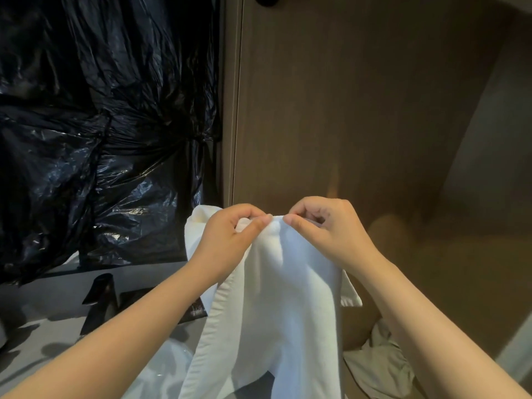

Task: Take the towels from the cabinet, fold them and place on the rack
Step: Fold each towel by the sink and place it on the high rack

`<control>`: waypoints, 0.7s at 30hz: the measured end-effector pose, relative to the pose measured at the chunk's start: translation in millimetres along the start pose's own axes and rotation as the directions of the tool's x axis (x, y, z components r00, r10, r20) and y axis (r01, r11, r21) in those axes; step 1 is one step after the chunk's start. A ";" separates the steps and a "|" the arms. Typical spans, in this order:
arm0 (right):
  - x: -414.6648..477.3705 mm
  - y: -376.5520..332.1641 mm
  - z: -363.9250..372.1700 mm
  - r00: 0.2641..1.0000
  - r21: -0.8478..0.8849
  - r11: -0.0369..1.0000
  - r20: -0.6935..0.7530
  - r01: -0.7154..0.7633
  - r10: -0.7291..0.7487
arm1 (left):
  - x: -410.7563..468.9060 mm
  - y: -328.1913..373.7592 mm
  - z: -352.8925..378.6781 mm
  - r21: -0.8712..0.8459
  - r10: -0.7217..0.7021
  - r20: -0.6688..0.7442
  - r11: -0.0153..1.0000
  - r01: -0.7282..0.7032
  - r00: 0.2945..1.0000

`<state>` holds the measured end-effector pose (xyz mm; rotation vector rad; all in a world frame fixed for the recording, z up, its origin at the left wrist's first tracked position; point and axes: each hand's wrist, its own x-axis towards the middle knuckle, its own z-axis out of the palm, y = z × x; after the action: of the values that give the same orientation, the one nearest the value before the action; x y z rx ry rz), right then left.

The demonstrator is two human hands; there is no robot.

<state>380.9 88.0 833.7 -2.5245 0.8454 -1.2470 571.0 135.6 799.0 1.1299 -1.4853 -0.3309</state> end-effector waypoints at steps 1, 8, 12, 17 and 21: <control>-1.3 2.0 0.6 1.000 0.011 1.000 0.004 -0.013 0.013 | 2.3 1.4 -1.1 -0.011 -0.001 -0.014 1.000 0.001 1.000; -31.6 30.3 8.5 0.983 0.059 0.983 0.074 -0.174 0.169 | 19.2 2.1 -14.0 0.066 0.008 -0.089 0.998 -0.002 0.996; -41.8 50.2 5.7 0.967 -0.087 0.972 0.111 -0.219 0.228 | 26.7 -4.5 -19.3 0.128 -0.001 -0.124 0.992 0.017 0.992; -48.8 68.8 -2.7 0.964 -0.273 0.937 0.095 -0.216 0.250 | 30.4 -13.1 -24.8 0.183 -0.005 -0.194 0.982 0.041 0.981; -53.3 77.2 -11.5 0.953 -0.386 0.893 0.095 -0.232 0.288 | 31.9 -16.6 -31.0 0.220 0.019 -0.258 0.975 0.039 0.966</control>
<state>315.2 56.4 773.6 -2.6175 1.4444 -0.8648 610.6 114.4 814.6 1.3062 -1.3066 -0.0192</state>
